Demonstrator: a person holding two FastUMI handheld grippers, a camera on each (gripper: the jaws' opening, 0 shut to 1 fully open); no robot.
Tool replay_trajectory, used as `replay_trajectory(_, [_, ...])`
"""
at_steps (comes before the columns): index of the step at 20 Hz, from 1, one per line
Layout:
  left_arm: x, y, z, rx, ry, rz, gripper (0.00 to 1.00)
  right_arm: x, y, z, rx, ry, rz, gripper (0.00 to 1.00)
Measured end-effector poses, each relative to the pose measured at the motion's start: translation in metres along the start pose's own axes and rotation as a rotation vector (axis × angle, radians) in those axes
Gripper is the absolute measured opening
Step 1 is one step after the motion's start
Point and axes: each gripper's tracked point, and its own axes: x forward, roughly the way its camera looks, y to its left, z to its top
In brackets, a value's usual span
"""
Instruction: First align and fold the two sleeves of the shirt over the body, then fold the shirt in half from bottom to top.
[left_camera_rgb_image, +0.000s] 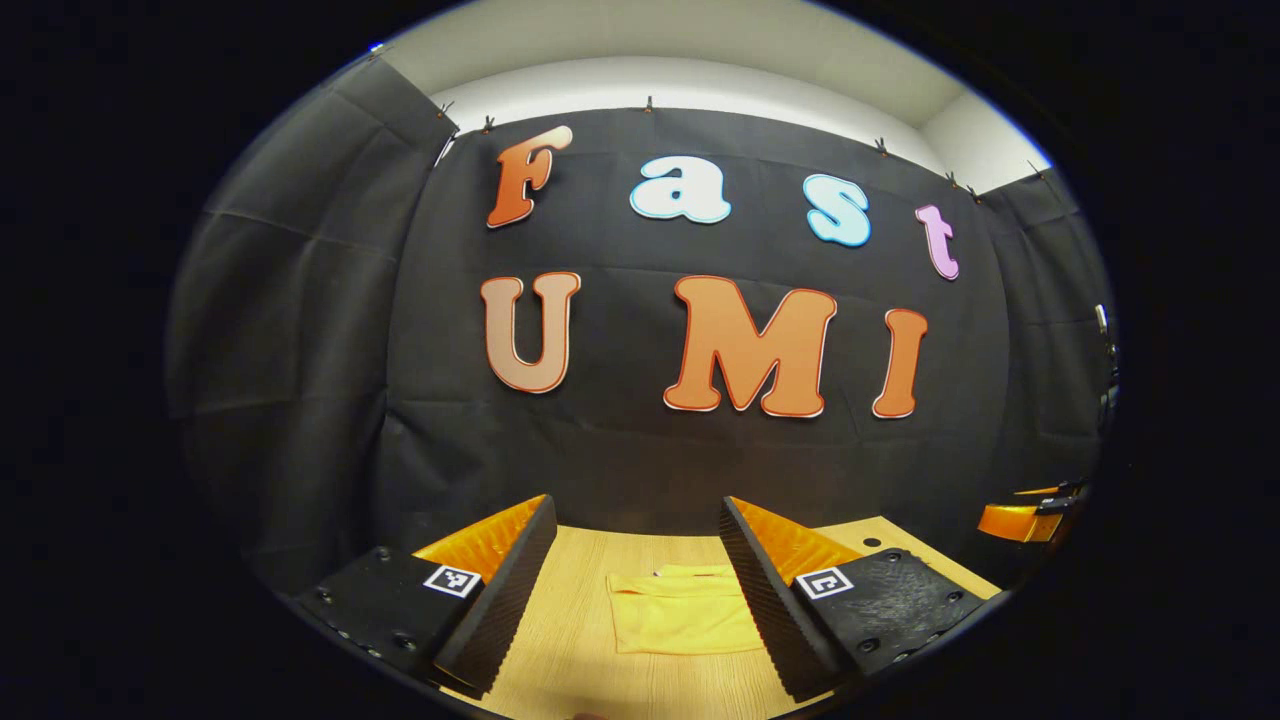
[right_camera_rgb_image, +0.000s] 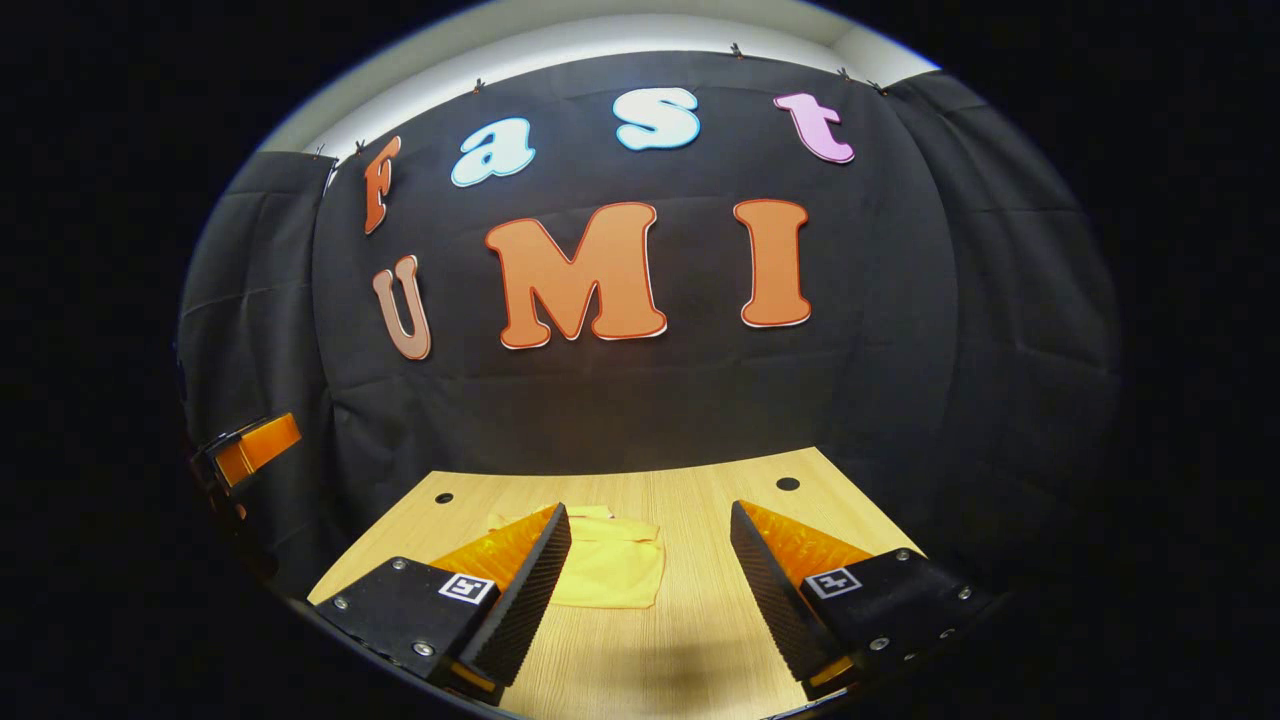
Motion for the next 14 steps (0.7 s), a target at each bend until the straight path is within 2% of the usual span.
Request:
replay_trajectory(3, [-0.003,0.000,-0.003,-0.010,0.005,0.003,0.96,-0.006,-0.007,-0.003,0.005,0.006,-0.009,0.97])
replay_trajectory(8, [-0.005,-0.006,-0.003,-0.049,0.016,0.000,0.99,-0.018,-0.020,-0.003,0.022,0.000,-0.031,0.97])
replay_trajectory(14, [-0.008,-0.015,-0.004,-0.037,0.018,-0.009,0.98,-0.026,-0.030,-0.003,0.034,-0.001,-0.044,0.97])
